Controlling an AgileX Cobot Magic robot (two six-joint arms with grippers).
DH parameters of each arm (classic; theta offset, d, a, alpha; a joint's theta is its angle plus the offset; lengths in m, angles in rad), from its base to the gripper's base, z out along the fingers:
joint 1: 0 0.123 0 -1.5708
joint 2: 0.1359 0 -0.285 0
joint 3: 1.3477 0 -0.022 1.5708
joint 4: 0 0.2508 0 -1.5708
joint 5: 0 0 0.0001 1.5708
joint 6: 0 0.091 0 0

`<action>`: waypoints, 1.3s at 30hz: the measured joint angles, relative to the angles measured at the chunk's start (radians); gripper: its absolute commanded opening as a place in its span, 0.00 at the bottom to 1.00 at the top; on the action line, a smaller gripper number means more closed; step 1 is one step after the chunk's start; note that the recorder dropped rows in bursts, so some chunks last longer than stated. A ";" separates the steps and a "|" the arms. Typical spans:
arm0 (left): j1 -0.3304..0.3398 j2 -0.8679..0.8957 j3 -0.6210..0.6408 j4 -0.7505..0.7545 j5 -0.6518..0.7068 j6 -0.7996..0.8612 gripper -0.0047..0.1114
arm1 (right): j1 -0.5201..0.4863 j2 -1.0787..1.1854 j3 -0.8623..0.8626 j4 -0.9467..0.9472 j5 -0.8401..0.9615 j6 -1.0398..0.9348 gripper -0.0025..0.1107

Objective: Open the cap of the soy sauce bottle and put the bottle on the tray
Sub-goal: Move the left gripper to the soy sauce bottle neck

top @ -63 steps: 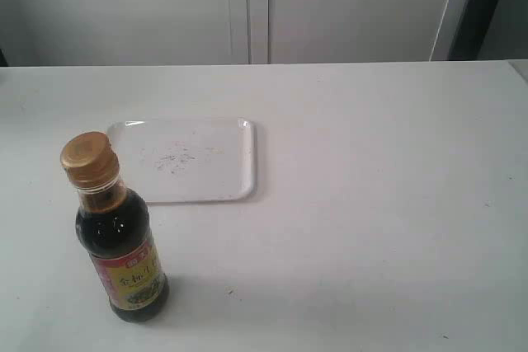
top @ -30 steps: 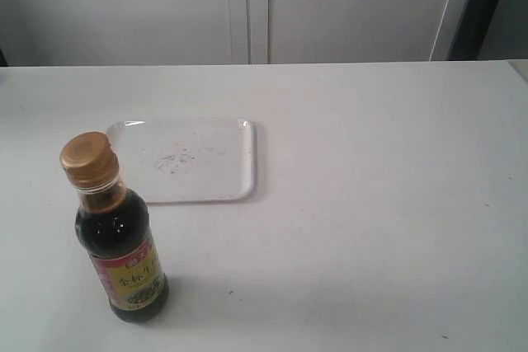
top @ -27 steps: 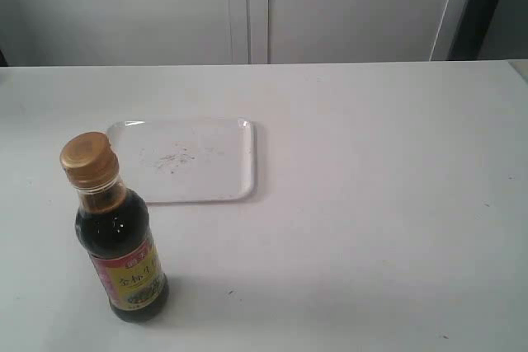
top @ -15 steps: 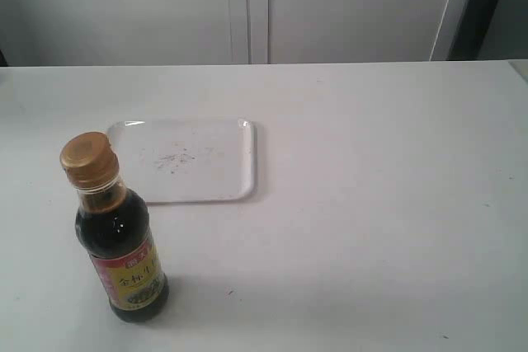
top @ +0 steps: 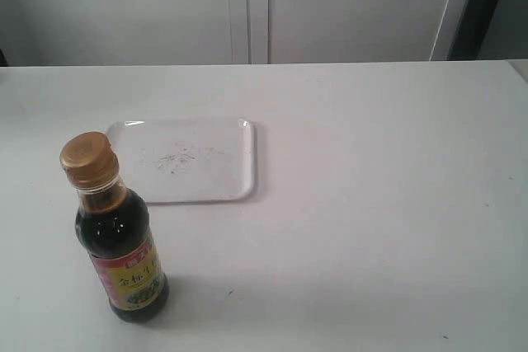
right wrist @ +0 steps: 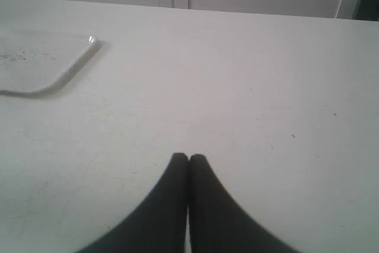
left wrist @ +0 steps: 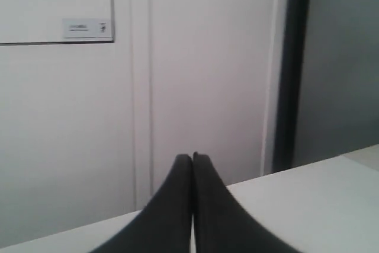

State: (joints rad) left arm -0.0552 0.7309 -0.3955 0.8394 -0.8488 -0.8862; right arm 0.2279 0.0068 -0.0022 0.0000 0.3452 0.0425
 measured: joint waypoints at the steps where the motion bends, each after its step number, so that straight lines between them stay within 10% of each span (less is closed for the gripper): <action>1: 0.000 0.014 -0.009 0.032 -0.036 -0.032 0.04 | 0.000 0.000 0.000 0.000 0.000 0.000 0.02; 8: 0.000 0.102 -0.078 0.302 -0.197 -0.250 0.09 | 0.000 0.000 0.000 0.000 0.000 0.000 0.02; 14: 0.000 0.136 -0.081 0.387 -0.333 -0.290 0.79 | 0.000 0.000 0.000 0.000 0.000 0.000 0.02; 17: 0.000 0.136 -0.081 0.414 -0.348 -0.309 0.95 | 0.000 0.000 0.000 0.000 0.000 0.000 0.02; 39: 0.000 0.241 0.011 0.466 -0.361 -0.248 0.95 | 0.000 0.000 0.000 0.000 0.000 0.000 0.02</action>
State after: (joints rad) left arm -0.0552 0.9717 -0.3849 1.3052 -1.2096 -1.1338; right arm 0.2279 0.0068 -0.0022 0.0000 0.3452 0.0425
